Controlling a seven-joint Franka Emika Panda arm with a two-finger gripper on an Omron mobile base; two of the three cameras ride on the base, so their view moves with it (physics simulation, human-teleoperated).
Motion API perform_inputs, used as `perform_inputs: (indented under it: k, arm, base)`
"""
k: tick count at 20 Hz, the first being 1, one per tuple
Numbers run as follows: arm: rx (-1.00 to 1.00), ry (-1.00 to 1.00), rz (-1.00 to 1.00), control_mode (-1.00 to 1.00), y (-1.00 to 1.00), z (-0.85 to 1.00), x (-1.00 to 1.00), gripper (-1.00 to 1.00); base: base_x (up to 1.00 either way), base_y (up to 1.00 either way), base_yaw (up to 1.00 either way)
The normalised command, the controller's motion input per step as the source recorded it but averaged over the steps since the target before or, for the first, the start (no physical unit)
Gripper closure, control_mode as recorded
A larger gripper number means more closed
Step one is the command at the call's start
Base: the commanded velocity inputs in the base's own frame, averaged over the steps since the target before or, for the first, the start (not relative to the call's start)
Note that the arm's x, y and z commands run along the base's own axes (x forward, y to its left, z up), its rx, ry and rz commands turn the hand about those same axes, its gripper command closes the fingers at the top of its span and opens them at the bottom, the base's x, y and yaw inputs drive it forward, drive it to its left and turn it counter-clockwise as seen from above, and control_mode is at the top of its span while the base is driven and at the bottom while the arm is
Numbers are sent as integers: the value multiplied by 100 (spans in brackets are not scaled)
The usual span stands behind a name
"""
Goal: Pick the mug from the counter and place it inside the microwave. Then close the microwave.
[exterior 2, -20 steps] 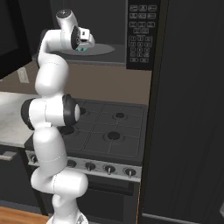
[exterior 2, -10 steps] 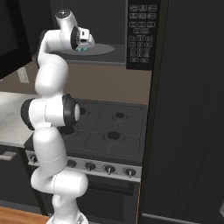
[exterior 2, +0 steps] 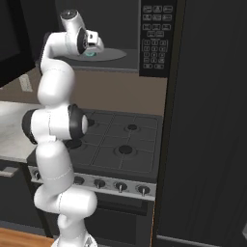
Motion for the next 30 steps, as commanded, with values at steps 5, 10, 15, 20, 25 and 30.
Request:
perform_inputs:
  k: [5, 10, 15, 20, 25, 30]
  arm:
    - [0, -1, 0, -100, -5, 0, -57, -100]
    - [0, -6, 0, -100, -12, 0, -80, -100]
    - [1, -10, 0, -100, -20, 0, -92, -100]
    - [1, -11, 0, -100, -20, 0, -90, -100]
    - [0, -11, 0, -100, -14, 0, -85, -100]
    - [0, -6, 0, -100, -1, 1, -65, -100]
  base:
    - [0, 0, 0]
    - [0, 0, 0]
    - [0, 0, 0]
    - [0, 0, 0]
    - [0, 0, 0]
    - [0, 0, 0]
